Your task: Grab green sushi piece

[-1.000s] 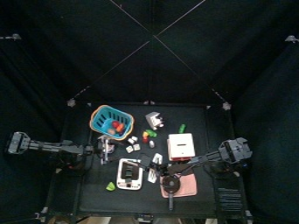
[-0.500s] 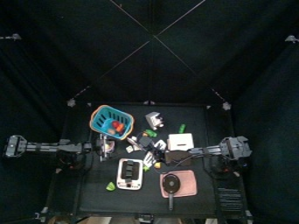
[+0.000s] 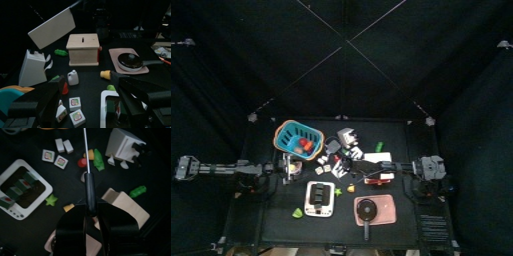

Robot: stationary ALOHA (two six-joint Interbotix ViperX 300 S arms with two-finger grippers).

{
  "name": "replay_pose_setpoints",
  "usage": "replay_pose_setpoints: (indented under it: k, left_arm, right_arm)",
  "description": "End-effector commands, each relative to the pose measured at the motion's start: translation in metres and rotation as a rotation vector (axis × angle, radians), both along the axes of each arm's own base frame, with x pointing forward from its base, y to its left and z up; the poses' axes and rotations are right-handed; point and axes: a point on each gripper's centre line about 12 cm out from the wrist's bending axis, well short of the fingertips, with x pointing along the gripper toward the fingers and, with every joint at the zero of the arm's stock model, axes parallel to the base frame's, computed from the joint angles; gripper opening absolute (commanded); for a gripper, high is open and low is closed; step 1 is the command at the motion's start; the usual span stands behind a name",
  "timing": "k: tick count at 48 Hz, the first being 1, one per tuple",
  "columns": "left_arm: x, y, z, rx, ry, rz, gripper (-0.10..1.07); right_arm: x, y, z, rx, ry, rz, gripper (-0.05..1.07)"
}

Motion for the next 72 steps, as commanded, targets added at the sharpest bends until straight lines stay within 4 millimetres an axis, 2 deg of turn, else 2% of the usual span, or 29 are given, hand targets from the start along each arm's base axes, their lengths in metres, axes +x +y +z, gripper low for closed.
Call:
replay_pose_setpoints:
  k: [1, 8, 14, 23, 33, 44, 72]
  left_arm:
    - [0.001, 0.002, 0.005, -0.010, -0.016, 0.009, 1.02]
    - [0.001, 0.002, 0.002, -0.027, -0.010, 0.015, 1.02]
    - [0.000, 0.002, 0.000, -0.035, 0.004, 0.016, 1.02]
    - [-0.001, 0.001, -0.005, -0.051, 0.034, 0.016, 1.02]
    - [-0.001, 0.002, -0.005, -0.060, 0.033, 0.020, 1.02]
    - [-0.001, 0.002, -0.005, -0.060, 0.033, 0.020, 1.02]
    - [-0.002, 0.003, -0.008, -0.060, 0.039, 0.026, 1.02]
  right_arm:
    - [-0.013, -0.022, 0.024, 0.027, -0.016, -0.029, 0.40]
    - [-0.019, -0.047, 0.020, 0.071, 0.003, -0.074, 0.40]
    - [-0.027, -0.064, 0.005, 0.147, 0.038, -0.095, 0.40]
    - [-0.051, -0.088, -0.016, 0.218, 0.096, -0.157, 0.40]
    - [-0.070, -0.096, -0.024, 0.263, 0.007, -0.169, 0.40]
    - [-0.068, -0.099, -0.038, 0.357, -0.076, -0.172, 0.39]
    - [-0.073, -0.108, -0.040, 0.348, -0.070, -0.197, 0.39]
